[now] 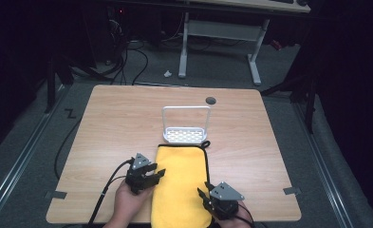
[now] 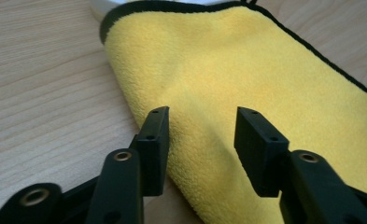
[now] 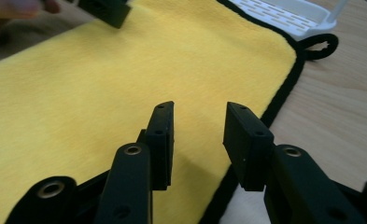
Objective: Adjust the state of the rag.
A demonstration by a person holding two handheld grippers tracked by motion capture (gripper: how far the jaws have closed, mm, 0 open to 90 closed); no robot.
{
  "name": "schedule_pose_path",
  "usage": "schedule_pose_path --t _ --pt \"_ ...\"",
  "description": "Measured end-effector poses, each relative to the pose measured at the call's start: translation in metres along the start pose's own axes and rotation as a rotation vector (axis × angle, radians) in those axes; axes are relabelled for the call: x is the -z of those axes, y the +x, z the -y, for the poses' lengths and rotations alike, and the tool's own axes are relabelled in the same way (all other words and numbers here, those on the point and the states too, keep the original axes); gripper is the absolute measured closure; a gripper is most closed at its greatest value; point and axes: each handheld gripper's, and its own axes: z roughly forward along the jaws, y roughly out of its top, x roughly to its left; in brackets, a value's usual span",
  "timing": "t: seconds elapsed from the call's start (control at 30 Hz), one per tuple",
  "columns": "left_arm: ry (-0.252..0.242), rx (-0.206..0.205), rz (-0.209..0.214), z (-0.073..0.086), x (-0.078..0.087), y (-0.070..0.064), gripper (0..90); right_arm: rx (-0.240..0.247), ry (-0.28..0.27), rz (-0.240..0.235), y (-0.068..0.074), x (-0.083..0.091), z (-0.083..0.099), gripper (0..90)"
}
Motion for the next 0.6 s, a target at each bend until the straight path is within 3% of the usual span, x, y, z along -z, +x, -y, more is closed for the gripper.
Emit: schedule_pose_path --t 0.1,0.17,0.33,0.43,0.6 --pt "0.019 -0.015 -0.009 -0.001 -0.004 -0.002 69.8 -0.002 0.028 0.042 -0.017 -0.018 -0.012 70.8" --pt "0.043 -0.012 -0.013 0.000 -0.007 -0.002 75.3 -0.026 0.058 0.036 -0.028 -0.033 -0.020 76.2" --pt "0.053 -0.041 -0.020 0.002 -0.007 -0.004 76.1 -0.047 0.150 0.008 -0.038 -0.065 -0.025 79.9" --pt "0.052 -0.066 -0.025 0.005 -0.005 -0.006 75.6 -0.029 0.154 0.010 -0.037 -0.065 -0.026 79.5" --pt "0.058 -0.082 0.003 0.012 0.002 -0.015 74.2 0.000 0.147 -0.008 -0.035 -0.056 -0.019 78.5"
